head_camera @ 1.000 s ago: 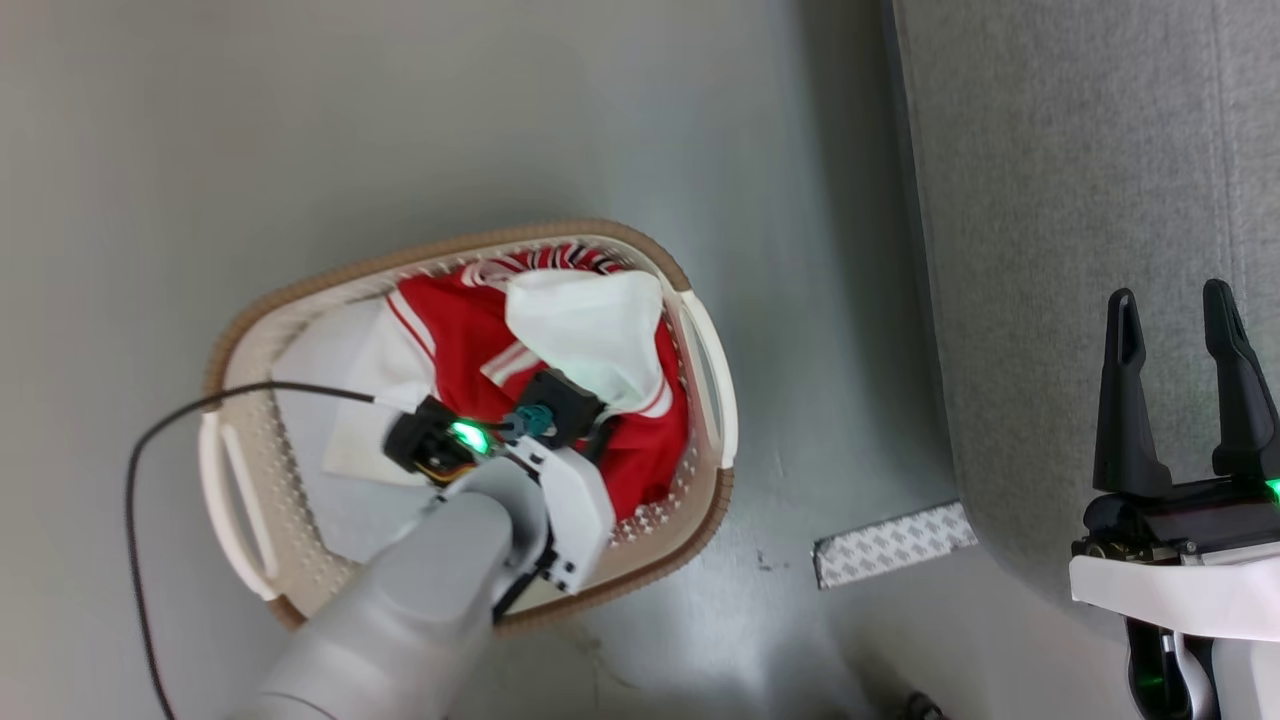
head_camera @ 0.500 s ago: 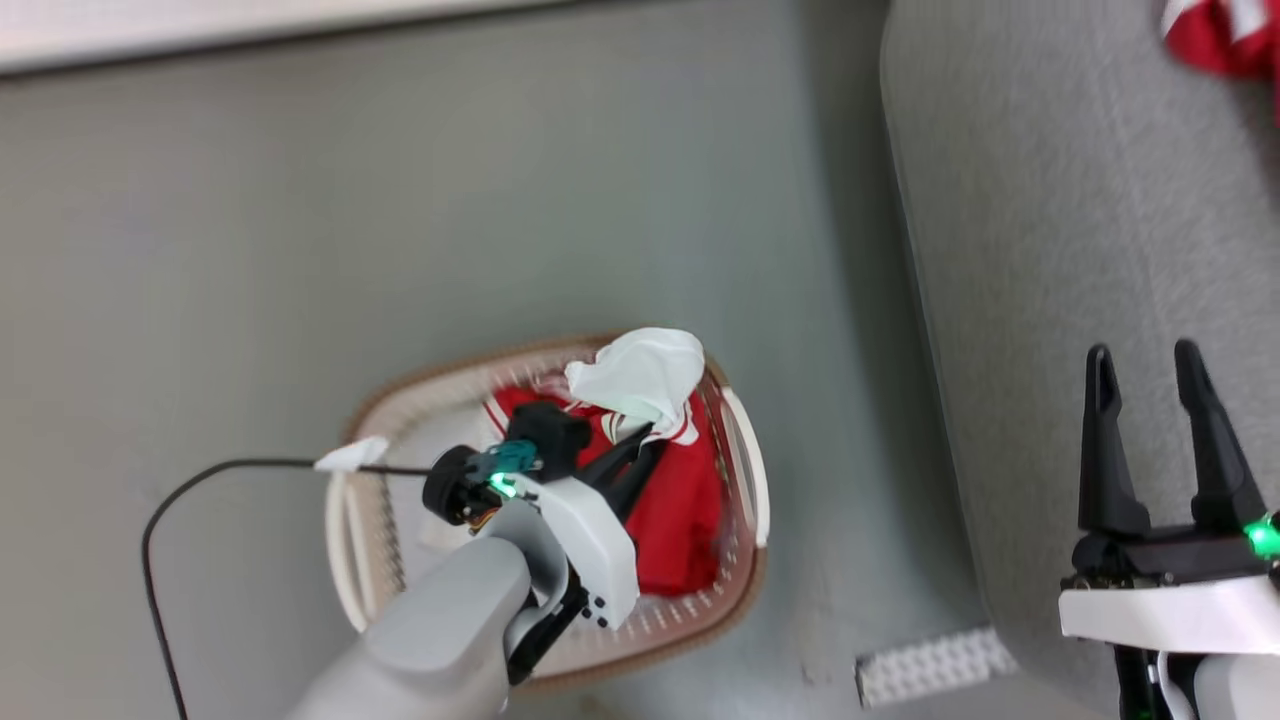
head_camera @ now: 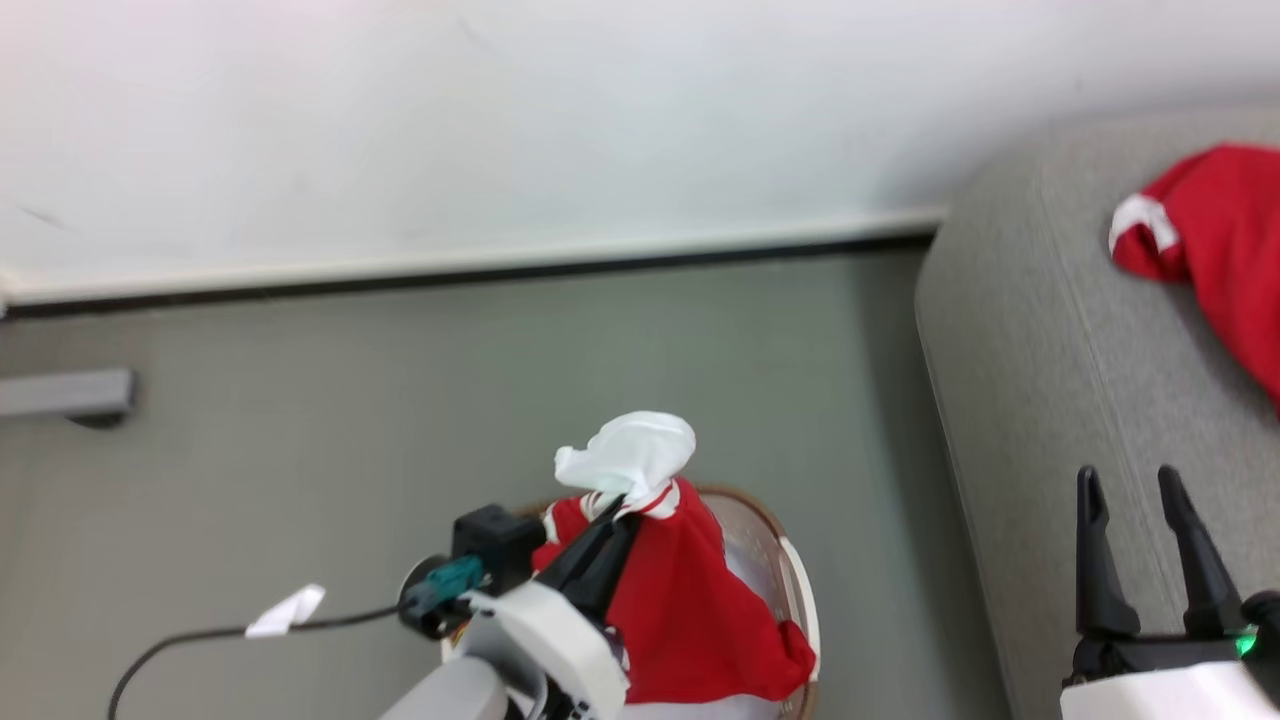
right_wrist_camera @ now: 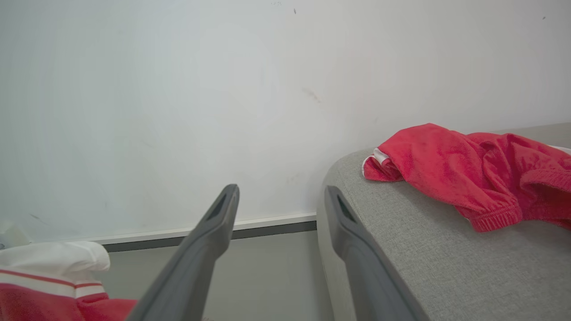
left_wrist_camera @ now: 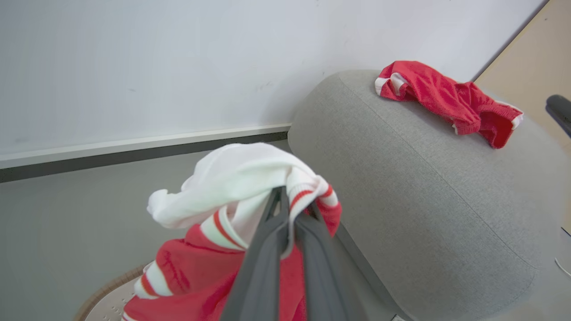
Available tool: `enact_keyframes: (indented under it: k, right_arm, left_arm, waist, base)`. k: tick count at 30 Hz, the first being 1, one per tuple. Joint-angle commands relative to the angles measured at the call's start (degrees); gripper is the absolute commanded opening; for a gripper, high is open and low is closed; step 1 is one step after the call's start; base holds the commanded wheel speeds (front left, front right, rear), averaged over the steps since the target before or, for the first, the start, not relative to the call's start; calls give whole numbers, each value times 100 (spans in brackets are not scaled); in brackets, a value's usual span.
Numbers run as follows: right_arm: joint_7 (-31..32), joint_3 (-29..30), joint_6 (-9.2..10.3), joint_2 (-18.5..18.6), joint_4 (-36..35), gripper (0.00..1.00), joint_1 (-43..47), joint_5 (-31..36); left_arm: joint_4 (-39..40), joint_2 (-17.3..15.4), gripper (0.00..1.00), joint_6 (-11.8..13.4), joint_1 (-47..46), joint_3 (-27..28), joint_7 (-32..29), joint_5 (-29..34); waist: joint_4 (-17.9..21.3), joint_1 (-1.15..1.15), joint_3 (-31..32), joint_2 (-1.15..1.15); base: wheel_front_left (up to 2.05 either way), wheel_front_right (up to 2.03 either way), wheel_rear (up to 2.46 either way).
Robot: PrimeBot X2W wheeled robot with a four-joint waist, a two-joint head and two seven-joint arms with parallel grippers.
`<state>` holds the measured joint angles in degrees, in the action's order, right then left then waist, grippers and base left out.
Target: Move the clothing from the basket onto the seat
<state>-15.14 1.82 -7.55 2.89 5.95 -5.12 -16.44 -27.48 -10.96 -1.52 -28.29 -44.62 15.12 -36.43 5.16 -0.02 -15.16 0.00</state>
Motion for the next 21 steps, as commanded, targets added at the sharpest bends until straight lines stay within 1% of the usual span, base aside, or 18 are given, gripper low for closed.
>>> enact_keyframes:
  k: [1,5,12,21]
  right_arm:
    - [-1,15,13,7,52,100,127,61]
    - [0,-8,13,9,122,100,260,164]
    - [0,-67,13,9,269,100,523,183]
    - [0,-87,13,8,309,100,786,83]
  left_arm:
    - [130,-71,0,73,212,83,4,57]
    - [485,-209,0,276,541,275,5,75]
    - [963,-450,0,568,889,435,-3,57]
    - [1777,-867,0,958,1110,661,-161,38]
  waist:
    - [-338,2,587,0]
    - [-494,2,956,0]
    - [-690,2,1523,0]
    - [-749,2,1836,0]
  base:
    - [0,0,0]
    - [0,0,0]
    - [0,0,0]
    - [0,0,0]
